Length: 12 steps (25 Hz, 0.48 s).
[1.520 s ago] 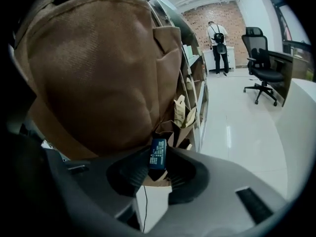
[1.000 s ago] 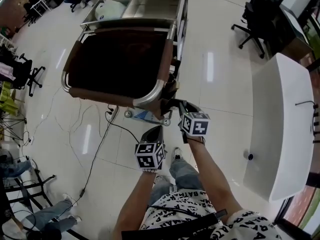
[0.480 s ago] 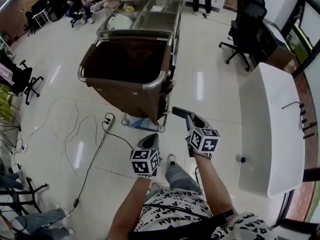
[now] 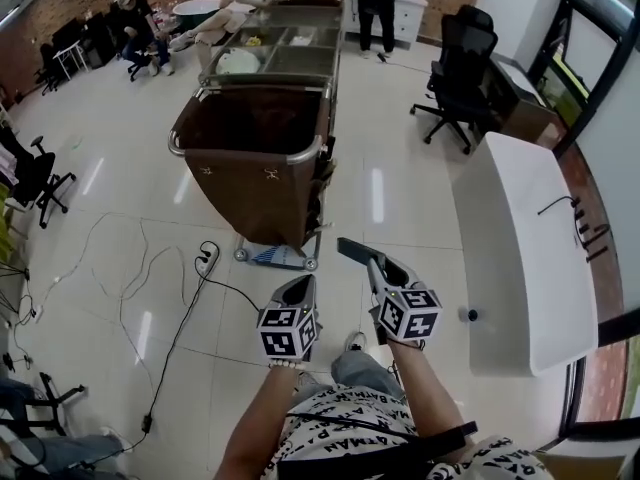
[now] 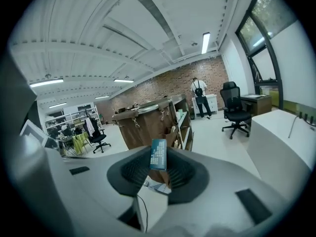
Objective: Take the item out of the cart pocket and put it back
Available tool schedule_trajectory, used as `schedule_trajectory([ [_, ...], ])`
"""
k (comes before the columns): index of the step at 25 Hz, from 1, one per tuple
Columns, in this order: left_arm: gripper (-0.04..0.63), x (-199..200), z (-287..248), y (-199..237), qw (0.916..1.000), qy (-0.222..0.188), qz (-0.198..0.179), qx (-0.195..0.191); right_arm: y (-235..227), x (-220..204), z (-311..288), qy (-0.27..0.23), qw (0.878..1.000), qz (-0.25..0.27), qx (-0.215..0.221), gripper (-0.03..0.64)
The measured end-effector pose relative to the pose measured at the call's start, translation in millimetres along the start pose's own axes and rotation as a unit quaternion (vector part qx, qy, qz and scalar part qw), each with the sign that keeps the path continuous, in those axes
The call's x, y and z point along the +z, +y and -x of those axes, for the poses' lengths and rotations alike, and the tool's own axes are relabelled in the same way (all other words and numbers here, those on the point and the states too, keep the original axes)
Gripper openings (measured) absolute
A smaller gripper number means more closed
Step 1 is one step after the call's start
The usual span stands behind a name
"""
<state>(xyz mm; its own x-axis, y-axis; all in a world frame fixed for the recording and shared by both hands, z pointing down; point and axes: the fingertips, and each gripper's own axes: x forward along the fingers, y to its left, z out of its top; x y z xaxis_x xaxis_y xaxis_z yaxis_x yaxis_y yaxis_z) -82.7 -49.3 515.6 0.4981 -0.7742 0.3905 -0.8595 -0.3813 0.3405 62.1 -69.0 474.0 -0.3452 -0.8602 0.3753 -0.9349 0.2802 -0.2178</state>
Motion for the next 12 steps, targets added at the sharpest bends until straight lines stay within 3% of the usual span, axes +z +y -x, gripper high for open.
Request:
schedule_trajectory([
  [12, 0.003, -6, 22, -44, 0.9998, -0.018, -0.010, 0.003, 6, -19, 53, 0.002, 0.999, 0.029, 0.014, 0.100],
])
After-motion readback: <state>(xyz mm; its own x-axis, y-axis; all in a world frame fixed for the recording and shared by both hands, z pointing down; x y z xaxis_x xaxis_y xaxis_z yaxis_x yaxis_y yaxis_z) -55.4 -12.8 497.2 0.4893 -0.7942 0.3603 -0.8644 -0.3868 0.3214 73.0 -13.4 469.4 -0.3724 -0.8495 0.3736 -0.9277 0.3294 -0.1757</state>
